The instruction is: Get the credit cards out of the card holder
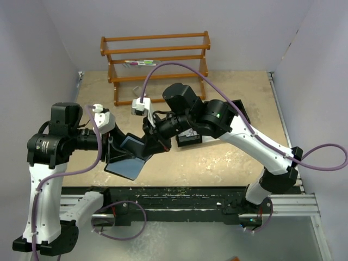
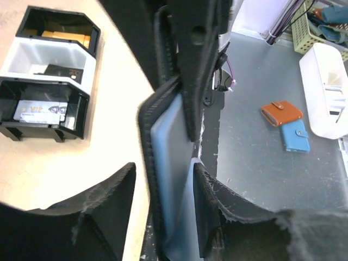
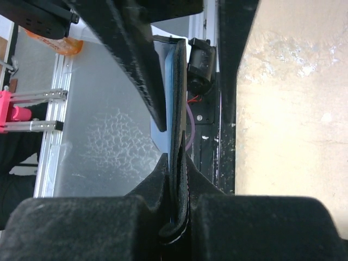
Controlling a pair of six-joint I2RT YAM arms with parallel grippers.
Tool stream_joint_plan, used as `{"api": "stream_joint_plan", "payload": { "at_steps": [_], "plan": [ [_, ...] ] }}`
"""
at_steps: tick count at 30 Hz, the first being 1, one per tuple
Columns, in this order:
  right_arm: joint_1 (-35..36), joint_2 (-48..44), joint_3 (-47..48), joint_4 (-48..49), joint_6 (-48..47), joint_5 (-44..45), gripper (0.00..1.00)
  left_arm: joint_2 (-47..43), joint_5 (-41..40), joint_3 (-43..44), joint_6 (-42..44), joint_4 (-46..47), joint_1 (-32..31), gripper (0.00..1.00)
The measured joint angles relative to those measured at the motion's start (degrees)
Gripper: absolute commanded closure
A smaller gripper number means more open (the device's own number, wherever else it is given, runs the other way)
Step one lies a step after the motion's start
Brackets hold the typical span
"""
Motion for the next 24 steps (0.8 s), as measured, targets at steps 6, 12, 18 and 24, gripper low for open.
{"api": "stream_joint_plan", "payload": {
  "at_steps": [6,12,18,24],
  "plan": [
    [-0.22,0.74,1.11,-0.92,-0.92,1.51,1.00,2.54,1.09,-1.03,-6.05,2.62,0.00,0.83],
    [-0.57,0.37,0.13,1.07,0.39,4.17,0.26,3.17,3.13,-1.36,-12.52,5.92,0.00,1.00],
    [-2.84,-13.14,-21.57,20.41,10.78,8.50,0.20,0.28,3.15,-3.15,-25.16,17.29,0.00,1.00],
    [-4.92,-29.27,-43.12,52.04,25.90,10.58,0.32,-4.44,3.04,-6.88,-46.36,36.41,0.00,1.00]
  ]
}}
